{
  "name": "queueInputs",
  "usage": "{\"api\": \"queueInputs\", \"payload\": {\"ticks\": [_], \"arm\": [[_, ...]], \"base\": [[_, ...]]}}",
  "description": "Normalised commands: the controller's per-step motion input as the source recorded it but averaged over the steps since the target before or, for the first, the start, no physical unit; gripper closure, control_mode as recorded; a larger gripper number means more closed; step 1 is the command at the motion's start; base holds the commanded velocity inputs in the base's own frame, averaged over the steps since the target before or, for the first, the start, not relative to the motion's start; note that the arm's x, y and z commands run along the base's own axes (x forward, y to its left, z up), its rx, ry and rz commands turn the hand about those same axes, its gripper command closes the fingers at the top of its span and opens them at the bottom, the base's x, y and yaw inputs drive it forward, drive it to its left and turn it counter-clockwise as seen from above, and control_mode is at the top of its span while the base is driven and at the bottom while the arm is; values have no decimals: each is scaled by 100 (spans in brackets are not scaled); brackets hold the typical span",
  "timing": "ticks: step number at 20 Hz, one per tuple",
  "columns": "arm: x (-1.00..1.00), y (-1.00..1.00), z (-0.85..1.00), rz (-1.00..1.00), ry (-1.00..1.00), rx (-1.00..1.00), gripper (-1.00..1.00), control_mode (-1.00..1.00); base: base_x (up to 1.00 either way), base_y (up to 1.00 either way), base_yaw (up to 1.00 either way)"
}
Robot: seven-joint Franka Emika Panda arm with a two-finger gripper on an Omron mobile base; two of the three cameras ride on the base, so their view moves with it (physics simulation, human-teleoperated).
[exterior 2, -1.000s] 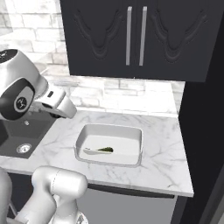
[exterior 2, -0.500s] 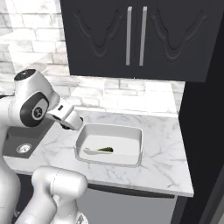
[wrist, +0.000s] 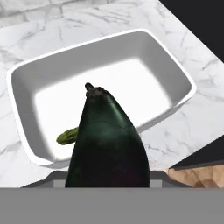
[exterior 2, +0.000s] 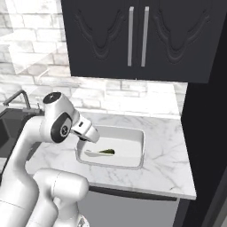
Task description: Take the eggplant and squash out of the freezer and place them in the tupperware container on the counter. Then put the tupperware containing the vegetables back in the freezer.
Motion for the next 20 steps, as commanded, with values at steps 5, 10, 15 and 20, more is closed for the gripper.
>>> {"api": "queueInputs", "payload": {"ticks": [5,10,15,20], "arm": [[48,-20,-45,-1,7,0,100,-100],[33,-17,-9,-4,24,3,100,-100],[17,-5,-1,-3,26,6,100,-100],[24,-7,-31,-3,3,1,100,-100]], "base": [[0,0,0],[0,0,0],[0,0,0],[0,0,0]]}}
